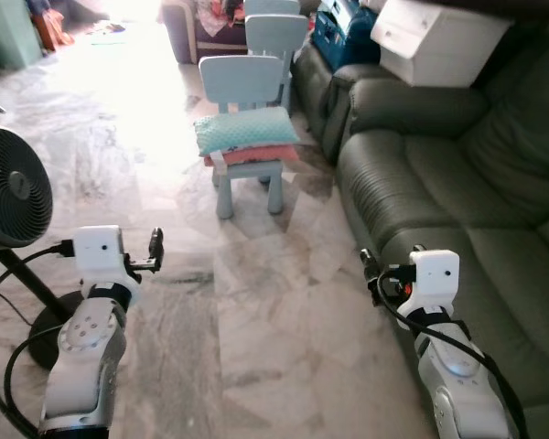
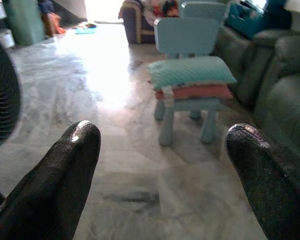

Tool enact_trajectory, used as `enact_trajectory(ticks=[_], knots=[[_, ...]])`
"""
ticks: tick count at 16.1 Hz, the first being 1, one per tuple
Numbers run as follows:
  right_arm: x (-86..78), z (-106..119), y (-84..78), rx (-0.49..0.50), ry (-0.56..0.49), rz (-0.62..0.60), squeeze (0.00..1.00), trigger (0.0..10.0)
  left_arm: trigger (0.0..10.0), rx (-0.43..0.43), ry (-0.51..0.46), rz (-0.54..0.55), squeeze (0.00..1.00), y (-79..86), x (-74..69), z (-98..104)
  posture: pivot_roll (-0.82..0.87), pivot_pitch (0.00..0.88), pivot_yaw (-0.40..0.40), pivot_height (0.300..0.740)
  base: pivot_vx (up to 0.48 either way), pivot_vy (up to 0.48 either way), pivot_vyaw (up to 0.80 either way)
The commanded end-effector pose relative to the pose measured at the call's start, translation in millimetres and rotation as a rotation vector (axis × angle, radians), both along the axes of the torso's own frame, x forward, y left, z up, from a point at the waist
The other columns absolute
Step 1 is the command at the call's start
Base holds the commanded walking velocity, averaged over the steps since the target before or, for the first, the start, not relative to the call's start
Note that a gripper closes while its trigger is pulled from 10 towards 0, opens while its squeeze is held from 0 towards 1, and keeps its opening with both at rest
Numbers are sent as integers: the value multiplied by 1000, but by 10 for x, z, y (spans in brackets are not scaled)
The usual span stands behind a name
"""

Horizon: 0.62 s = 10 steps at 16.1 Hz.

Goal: Move the pillow to the sofa

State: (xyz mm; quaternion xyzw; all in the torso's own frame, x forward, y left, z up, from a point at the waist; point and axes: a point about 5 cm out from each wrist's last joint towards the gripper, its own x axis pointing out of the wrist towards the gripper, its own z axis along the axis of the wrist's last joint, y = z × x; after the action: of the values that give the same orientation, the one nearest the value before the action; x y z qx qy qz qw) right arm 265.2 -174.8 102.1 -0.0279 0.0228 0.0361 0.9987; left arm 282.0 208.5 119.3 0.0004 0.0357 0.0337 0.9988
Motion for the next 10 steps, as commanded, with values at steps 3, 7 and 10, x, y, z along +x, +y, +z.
enact_trajectory(ticks=[3, 7, 10], knots=[[13, 48, -29, 5, -9, -4, 0, 10000, 10000, -16, -39, -12, 0, -44, 44, 9, -79, 51, -46, 740, 0, 0, 0], [33, 69, 32, 8, -15, 40, 0, 10000, 10000, -80, -21, 44, 0, 33, 26, -28, -76, 46, -52, 740, 188, 140, 0], [30, 62, 46, 8, -12, 59, 0, 10000, 10000, -89, -20, 60, 0, 45, 13, -62, -74, 41, -55, 740, 386, 284, 0]])
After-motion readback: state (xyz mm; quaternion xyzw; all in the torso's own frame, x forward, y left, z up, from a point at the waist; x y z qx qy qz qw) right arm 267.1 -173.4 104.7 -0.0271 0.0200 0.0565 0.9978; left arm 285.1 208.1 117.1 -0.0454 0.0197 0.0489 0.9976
